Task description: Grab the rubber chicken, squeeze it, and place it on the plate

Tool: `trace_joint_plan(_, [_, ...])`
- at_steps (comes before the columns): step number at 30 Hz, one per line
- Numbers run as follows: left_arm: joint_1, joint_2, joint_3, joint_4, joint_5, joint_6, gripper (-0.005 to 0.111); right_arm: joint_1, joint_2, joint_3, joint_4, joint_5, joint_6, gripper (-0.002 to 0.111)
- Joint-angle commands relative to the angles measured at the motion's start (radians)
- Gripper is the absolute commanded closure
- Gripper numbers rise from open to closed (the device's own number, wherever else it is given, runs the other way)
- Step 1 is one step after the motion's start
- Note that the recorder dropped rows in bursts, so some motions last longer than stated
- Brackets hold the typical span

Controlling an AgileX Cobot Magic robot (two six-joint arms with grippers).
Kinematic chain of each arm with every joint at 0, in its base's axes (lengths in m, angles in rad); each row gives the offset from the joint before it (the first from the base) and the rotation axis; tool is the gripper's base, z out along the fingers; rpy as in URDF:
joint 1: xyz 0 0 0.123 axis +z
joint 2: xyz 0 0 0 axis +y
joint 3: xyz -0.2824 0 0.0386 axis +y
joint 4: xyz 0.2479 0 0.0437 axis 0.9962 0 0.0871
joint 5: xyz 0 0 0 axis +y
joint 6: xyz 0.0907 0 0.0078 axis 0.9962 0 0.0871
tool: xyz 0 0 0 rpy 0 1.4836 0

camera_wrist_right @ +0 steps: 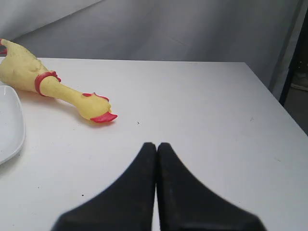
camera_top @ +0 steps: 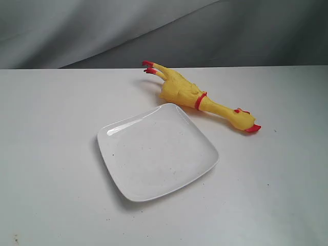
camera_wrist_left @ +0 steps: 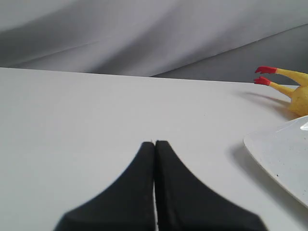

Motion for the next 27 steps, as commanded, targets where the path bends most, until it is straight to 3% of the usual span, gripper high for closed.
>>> trace_joint_plan(1, [-0.002, -0.005, 0.005, -0.004, -0.006, 0.000, 0.106, 0.000, -0.003, 0.003, 0.005, -0.002, -0.004, 0.108])
trace_joint_plan(13, [-0.002, -0.005, 0.005, -0.004, -0.006, 0.000, 0.106, 0.000, -0.003, 0.003, 0.002, -0.032, -0.004, 0.108])
trace_joint_plan(17, [-0.002, -0.005, 0.005, -0.004, -0.006, 0.000, 0.106, 0.000, -0.003, 0.003, 0.002, -0.239, -0.004, 0.108])
trace_joint_plan(22, [-0.002, -0.005, 0.005, -0.004, -0.006, 0.000, 0.106, 0.000, -0.003, 0.003, 0.002, -0.785, -0.014, 0.108])
trace_joint_plan(27, [-0.002, -0.005, 0.005, -0.004, -0.006, 0.000, 0.106, 0.000, -0.003, 0.003, 0.002, -0.997, 0.005, 0.108])
